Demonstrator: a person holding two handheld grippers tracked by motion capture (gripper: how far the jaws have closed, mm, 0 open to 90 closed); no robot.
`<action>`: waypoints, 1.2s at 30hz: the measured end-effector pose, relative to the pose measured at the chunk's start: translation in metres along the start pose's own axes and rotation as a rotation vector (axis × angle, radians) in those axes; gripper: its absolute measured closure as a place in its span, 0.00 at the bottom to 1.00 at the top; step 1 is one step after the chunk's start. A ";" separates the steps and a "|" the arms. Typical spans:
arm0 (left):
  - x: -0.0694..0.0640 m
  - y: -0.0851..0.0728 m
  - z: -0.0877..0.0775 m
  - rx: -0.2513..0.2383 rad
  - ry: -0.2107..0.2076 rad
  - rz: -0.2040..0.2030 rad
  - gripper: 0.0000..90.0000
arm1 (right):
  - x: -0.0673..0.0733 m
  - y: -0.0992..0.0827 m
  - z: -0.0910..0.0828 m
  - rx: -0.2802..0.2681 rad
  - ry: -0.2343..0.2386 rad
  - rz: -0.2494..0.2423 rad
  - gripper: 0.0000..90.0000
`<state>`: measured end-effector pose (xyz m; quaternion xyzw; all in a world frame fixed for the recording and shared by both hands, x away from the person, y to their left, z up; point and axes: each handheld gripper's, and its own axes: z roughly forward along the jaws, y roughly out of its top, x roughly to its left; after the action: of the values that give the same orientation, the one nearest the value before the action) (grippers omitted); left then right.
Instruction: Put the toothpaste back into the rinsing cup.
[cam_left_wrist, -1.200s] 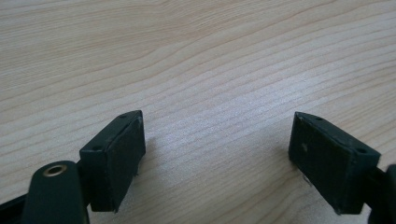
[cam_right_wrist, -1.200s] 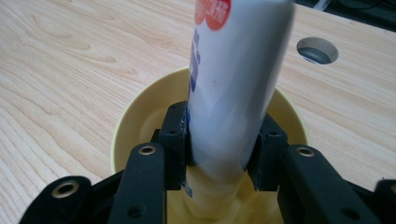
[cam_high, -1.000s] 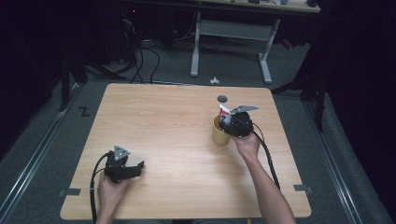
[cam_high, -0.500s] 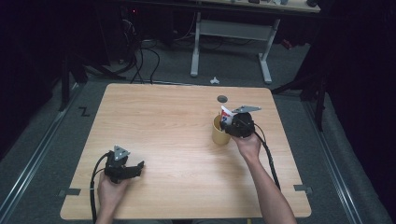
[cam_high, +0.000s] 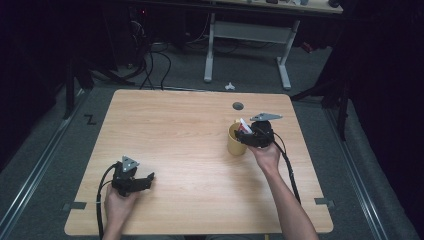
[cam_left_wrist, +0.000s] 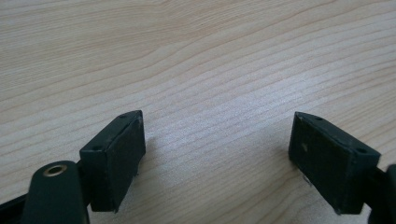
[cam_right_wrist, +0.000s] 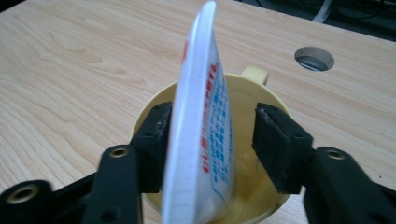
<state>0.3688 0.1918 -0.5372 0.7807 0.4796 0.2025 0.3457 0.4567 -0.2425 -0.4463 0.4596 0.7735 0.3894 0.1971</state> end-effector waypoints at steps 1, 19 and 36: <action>0.000 0.000 0.000 0.000 0.000 0.000 0.21 | 0.000 0.000 0.000 0.000 0.000 0.000 0.51; 0.000 0.000 0.000 0.000 0.000 0.000 0.21 | -0.001 0.005 -0.030 -0.081 0.023 0.015 0.37; 0.000 0.000 0.000 0.000 0.001 -0.001 0.21 | -0.004 -0.005 -0.058 -0.134 0.027 0.024 0.37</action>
<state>0.3688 0.1917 -0.5372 0.7805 0.4800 0.2027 0.3456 0.4175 -0.2714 -0.4144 0.4492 0.7427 0.4489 0.2122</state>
